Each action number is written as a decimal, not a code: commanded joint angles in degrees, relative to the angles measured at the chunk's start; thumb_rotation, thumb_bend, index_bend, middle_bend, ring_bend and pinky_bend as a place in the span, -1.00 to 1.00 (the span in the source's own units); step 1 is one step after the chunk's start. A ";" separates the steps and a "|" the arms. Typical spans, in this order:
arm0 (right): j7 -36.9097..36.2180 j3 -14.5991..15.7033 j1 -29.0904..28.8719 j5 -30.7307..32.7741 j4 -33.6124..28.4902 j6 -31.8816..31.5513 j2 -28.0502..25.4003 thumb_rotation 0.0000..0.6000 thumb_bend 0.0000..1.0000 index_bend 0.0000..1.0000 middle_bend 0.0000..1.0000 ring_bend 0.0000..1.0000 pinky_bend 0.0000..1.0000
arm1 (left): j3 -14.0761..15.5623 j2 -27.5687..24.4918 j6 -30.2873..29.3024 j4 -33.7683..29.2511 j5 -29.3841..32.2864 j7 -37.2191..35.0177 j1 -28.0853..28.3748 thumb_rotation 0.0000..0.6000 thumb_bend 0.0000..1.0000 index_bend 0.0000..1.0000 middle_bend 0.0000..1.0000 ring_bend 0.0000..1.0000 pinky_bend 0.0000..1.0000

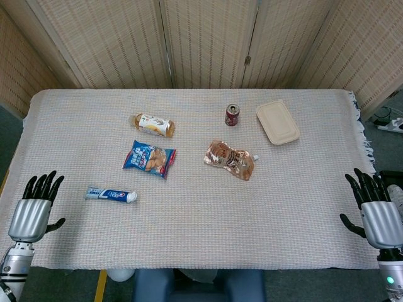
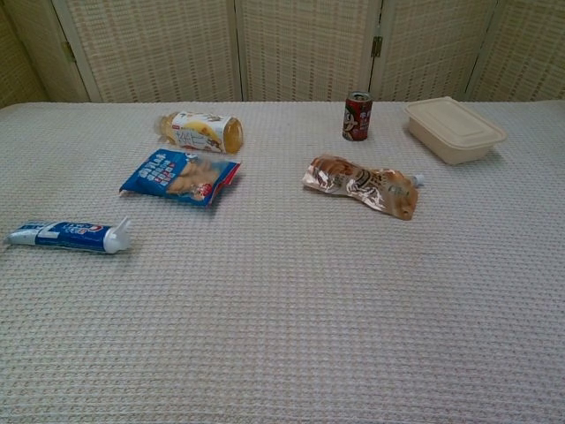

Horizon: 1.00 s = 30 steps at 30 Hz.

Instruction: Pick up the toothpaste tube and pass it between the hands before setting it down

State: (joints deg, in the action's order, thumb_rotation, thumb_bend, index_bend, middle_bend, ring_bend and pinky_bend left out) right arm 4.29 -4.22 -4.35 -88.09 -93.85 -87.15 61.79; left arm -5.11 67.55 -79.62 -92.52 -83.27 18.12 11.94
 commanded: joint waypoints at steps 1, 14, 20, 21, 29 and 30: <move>0.98 -0.76 -0.03 0.14 -1.23 -0.81 -1.04 1.00 -0.38 -1.00 -1.00 -0.96 -1.00 | -1.12 0.07 2.61 0.02 -0.29 0.34 2.57 1.00 -0.75 -0.87 -0.96 -1.00 -1.00; 1.40 -1.16 -0.98 -0.25 -3.17 0.06 -2.43 1.00 -0.38 -1.00 -1.00 -0.96 -1.00 | -4.30 6.12 19.51 7.61 7.42 3.69 14.64 1.00 -0.73 -0.82 -0.87 -0.93 -1.00; 0.76 -1.13 -1.30 0.19 -3.01 0.87 -2.52 1.00 -0.38 -1.00 -1.00 -0.96 -1.00 | -3.76 10.68 22.96 13.61 10.35 5.10 17.26 1.00 -0.68 -0.67 -0.77 -0.85 -1.00; 0.65 -1.12 -1.33 0.19 -2.96 0.93 -2.51 1.00 -0.38 -1.00 -1.00 -0.96 -1.00 | -3.56 11.25 23.41 14.53 10.81 5.17 17.44 1.00 -0.67 -0.64 -0.74 -0.83 -1.00; -0.11 -0.88 -1.70 0.32 -2.69 1.79 -2.35 1.00 -0.38 -1.00 -1.00 -0.97 -1.00 | -1.75 14.85 25.50 20.44 12.43 3.78 18.10 1.00 -0.62 -0.44 -0.53 -0.65 -1.00; -0.23 -0.85 -1.74 0.32 -2.67 1.88 -2.31 1.00 -0.38 -1.00 -1.00 -0.97 -1.00 | -1.58 15.13 25.70 20.88 12.36 3.36 18.19 1.00 -0.59 -0.43 -0.51 -0.63 -1.00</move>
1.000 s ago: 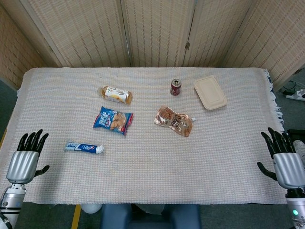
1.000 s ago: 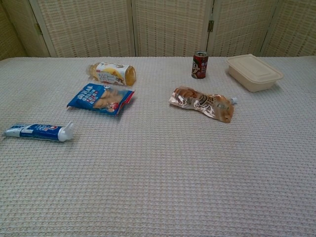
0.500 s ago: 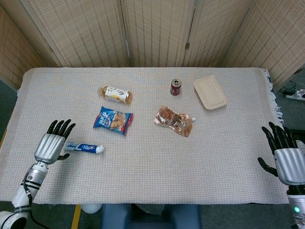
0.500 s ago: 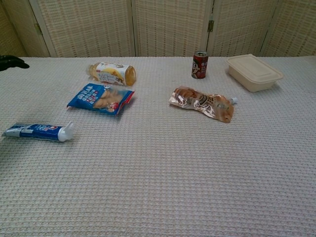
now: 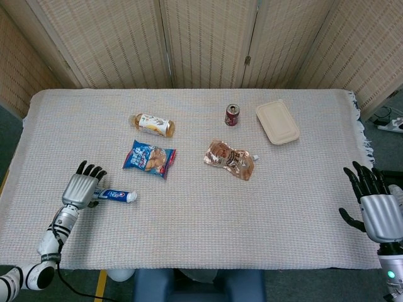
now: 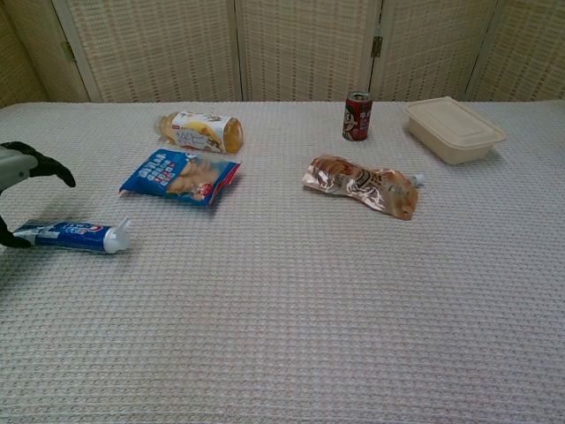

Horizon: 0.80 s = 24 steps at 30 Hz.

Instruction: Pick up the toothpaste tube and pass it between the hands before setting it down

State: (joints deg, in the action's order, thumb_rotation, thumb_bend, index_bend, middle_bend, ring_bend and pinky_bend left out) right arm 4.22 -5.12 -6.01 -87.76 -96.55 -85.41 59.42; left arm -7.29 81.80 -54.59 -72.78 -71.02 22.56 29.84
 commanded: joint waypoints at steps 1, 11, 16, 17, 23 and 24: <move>-0.28 0.08 -0.12 0.01 0.08 0.22 0.11 1.00 -0.39 -1.00 -1.00 -0.97 -1.00 | 0.82 1.24 0.95 1.64 -0.02 -1.56 0.45 1.00 -0.56 -0.42 -0.49 -0.62 -1.00; -1.02 0.35 -0.05 0.18 0.54 0.33 0.42 1.00 -0.38 -1.00 -1.00 -0.97 -1.00 | 1.84 3.02 1.63 4.06 -1.19 -3.82 1.60 1.00 -0.37 -0.35 -0.37 -0.52 -1.00; -1.43 0.52 -0.04 0.22 0.96 0.49 0.73 1.00 -0.38 -1.00 -1.00 -0.97 -1.00 | 2.36 3.37 1.64 4.75 -1.34 -4.54 1.65 1.00 -0.34 -0.30 -0.31 -0.48 -1.00; -1.47 0.52 -0.04 0.25 1.00 0.48 0.74 1.00 -0.38 -1.00 -1.00 -0.97 -1.00 | 2.43 3.43 1.54 4.86 -1.43 -4.76 1.62 1.00 -0.34 -0.29 -0.30 -0.47 -1.00; -1.79 0.62 -0.03 0.51 1.30 0.69 0.95 1.00 -0.38 -1.00 -1.00 -0.97 -1.00 | 2.91 3.97 1.19 5.67 -2.45 -6.89 1.67 1.00 -0.28 -0.22 -0.24 -0.41 -0.97; -1.81 0.64 0.00 0.54 1.33 0.68 0.96 1.00 -0.38 -1.00 -1.00 -0.97 -1.00 | 2.99 4.05 1.22 5.76 -2.56 -7.07 1.72 1.00 -0.27 -0.22 -0.23 -0.40 -0.97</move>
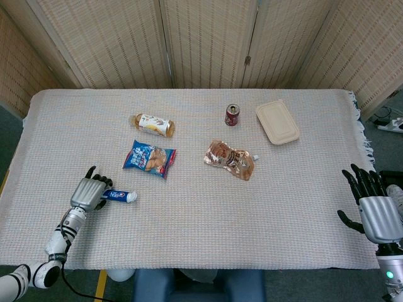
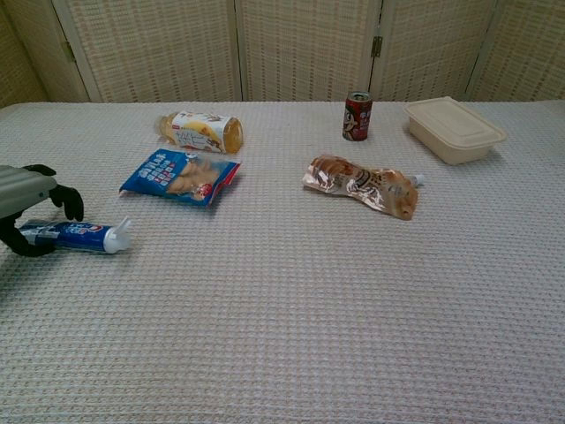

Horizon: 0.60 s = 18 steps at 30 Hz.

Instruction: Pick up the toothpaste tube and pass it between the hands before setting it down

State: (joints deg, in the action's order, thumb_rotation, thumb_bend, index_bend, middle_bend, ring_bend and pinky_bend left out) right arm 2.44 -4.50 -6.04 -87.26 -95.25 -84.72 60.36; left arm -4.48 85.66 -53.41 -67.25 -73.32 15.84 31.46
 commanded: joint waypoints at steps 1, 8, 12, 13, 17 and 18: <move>-0.08 0.03 0.06 0.07 0.06 -0.04 0.03 1.00 -0.38 -1.00 -1.00 -0.97 -1.00 | 0.29 0.32 0.04 0.43 -0.43 -0.50 0.16 1.00 -0.26 -0.22 -0.23 -0.40 -0.97; -0.18 0.18 0.20 0.17 -0.02 -0.03 -0.04 1.00 -0.38 -1.00 -1.00 -0.97 -1.00 | 0.58 1.17 -0.32 2.15 -1.12 -1.93 0.26 1.00 -0.21 -0.11 -0.13 -0.31 -0.84; -0.10 0.22 0.18 0.23 -0.16 0.08 -0.08 1.00 -0.38 -1.00 -1.00 -0.97 -1.00 | 0.75 1.57 -0.29 3.47 -1.80 -4.23 0.31 1.00 -0.19 0.00 -0.01 -0.21 -0.61; -0.01 0.23 0.16 0.22 -0.22 0.11 -0.08 1.00 -0.38 -1.00 -1.00 -0.97 -1.00 | 0.82 1.73 -0.35 4.00 -2.11 -4.91 0.33 1.00 -0.18 0.02 0.01 -0.19 -0.55; 0.27 0.27 0.09 0.13 -0.50 0.20 -0.13 1.00 -0.38 -1.00 -1.00 -0.97 -1.00 | 1.05 2.19 -0.70 5.60 -3.37 -7.84 0.42 1.00 -0.10 0.11 0.10 -0.11 -0.30; 0.36 0.28 0.08 0.13 -0.57 0.22 -0.15 1.00 -0.38 -1.00 -1.00 -0.98 -1.00 | 1.11 2.30 -1.01 6.02 -3.89 -8.78 0.45 1.00 -0.07 0.14 0.13 -0.09 -0.22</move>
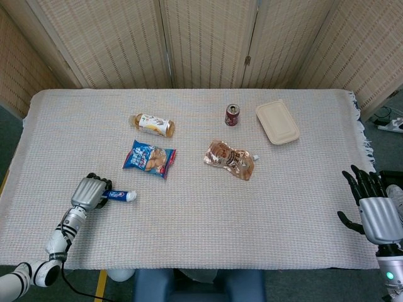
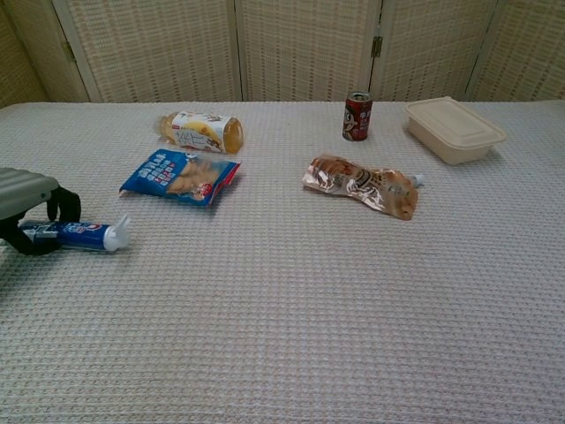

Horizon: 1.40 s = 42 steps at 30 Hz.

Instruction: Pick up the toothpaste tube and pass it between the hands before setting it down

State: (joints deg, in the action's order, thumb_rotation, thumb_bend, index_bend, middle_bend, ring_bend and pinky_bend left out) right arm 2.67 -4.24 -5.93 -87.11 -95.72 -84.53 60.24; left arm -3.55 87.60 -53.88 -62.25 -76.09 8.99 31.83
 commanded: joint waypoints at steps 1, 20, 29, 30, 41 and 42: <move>0.24 0.00 -0.05 0.01 -0.22 0.08 -0.08 1.00 -0.38 -1.00 -1.00 -0.98 -1.00 | 0.36 0.46 -0.90 1.58 -1.89 -3.34 0.10 1.00 -0.04 0.16 0.16 -0.06 -0.14; -2.50 0.25 -7.62 -10.97 -8.54 6.22 -6.25 1.00 -0.38 -1.00 -0.98 -0.89 -1.00 | 1.20 -5.18 -9.89 -7.77 -14.75 -17.69 3.70 1.00 0.20 0.34 0.39 0.18 0.37; -0.95 -2.21 -18.12 -14.83 -16.67 17.54 -6.45 1.00 -0.38 -0.77 -0.94 -0.99 -1.00 | -0.86 -7.85 -6.74 -19.48 -15.92 -14.41 8.50 1.00 0.22 0.34 0.40 0.18 0.37; -0.32 -2.61 -19.11 -14.63 -17.31 18.67 -6.04 1.00 -0.38 -0.71 -0.94 -1.00 -1.00 | -1.06 -7.84 -6.14 -20.37 -15.78 -13.66 8.98 1.00 0.23 0.34 0.40 0.18 0.37; 5.59 -5.84 -28.86 -8.07 -21.16 30.73 -1.00 1.00 -0.38 -0.38 -0.94 -1.00 -1.00 | -4.20 -6.05 0.81 -27.45 -10.51 -6.67 14.06 1.00 0.23 0.34 0.43 0.22 0.40; 6.28 -5.92 -29.37 -7.64 -21.18 31.27 -0.50 1.00 -0.38 -0.38 -0.94 -1.00 -1.00 | -4.45 -5.90 1.32 -27.87 -9.86 -6.32 14.38 1.00 0.23 0.34 0.43 0.22 0.40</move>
State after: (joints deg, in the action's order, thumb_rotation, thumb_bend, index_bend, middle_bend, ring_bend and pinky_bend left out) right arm 7.93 -9.70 -34.50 -95.65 -116.56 -54.26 58.81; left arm -7.46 81.29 -53.37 -89.41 -86.81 2.03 45.57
